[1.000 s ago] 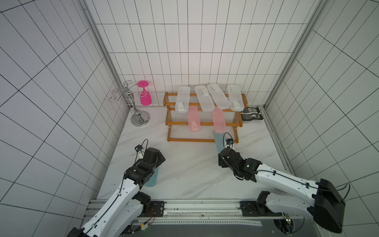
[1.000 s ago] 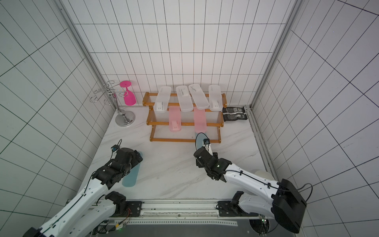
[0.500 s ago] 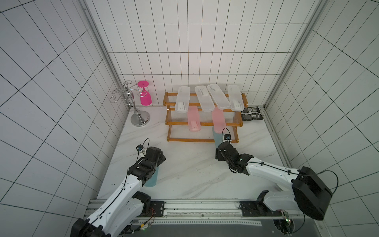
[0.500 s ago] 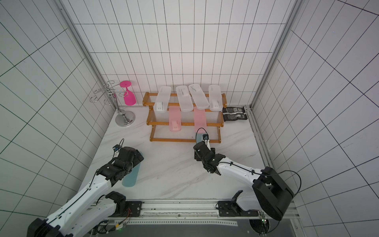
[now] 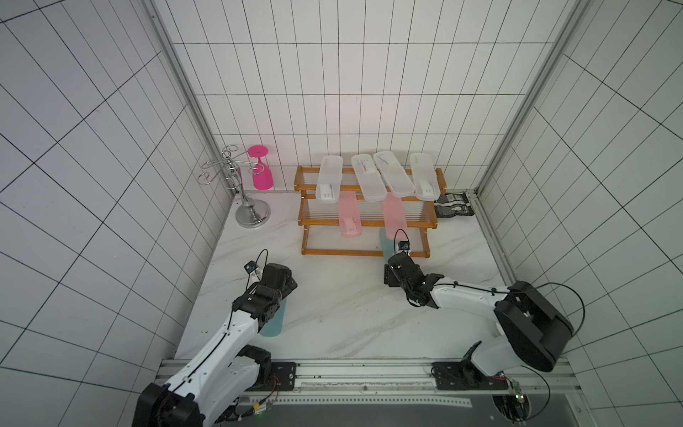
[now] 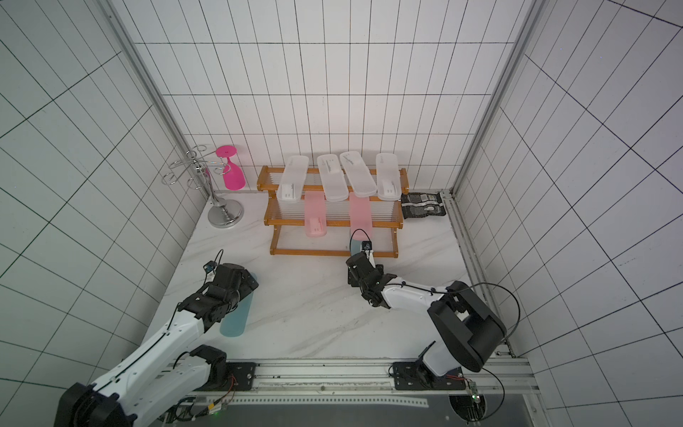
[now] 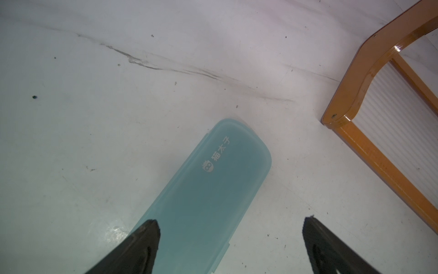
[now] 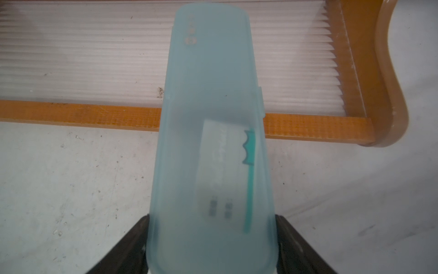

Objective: Place the pencil cases on the shelf according to color
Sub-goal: Place the pencil case on the shelf, then pick up the pencil case from the center of the board.

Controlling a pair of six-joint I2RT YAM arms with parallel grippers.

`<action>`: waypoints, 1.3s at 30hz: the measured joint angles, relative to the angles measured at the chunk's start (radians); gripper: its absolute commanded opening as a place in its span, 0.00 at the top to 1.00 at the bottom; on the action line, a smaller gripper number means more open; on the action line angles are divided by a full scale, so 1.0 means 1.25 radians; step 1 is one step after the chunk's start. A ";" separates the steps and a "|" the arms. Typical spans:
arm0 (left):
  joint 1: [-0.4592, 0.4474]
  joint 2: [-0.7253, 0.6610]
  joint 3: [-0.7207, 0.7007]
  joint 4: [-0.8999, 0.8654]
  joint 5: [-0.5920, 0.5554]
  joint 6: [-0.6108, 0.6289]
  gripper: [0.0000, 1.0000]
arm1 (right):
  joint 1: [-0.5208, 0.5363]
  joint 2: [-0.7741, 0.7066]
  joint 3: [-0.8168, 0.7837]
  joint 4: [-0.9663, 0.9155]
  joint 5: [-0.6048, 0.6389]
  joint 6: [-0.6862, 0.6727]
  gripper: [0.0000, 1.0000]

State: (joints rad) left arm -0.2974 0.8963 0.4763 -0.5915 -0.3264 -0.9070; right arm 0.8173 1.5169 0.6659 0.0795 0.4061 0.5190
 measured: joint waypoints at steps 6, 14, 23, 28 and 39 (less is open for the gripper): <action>0.025 0.022 -0.003 0.017 0.022 -0.001 0.02 | -0.004 0.026 0.012 0.028 0.029 -0.006 0.55; 0.058 0.049 -0.006 0.043 0.056 -0.001 0.02 | -0.005 0.034 0.012 0.083 0.066 -0.027 0.54; 0.068 0.093 -0.006 0.057 0.081 0.004 0.02 | -0.024 0.097 0.027 0.111 0.068 -0.045 0.50; 0.071 0.111 -0.005 0.058 0.086 0.011 0.02 | -0.035 0.125 0.054 0.130 0.064 -0.051 0.51; 0.072 0.164 0.023 0.068 0.115 0.020 0.02 | -0.042 0.169 0.090 0.154 0.062 -0.059 0.01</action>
State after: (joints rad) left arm -0.2073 1.1011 0.5049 -0.5068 -0.1822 -0.8825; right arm 0.7650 1.7279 0.7784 0.2714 0.4835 0.4450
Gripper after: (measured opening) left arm 0.983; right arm 0.970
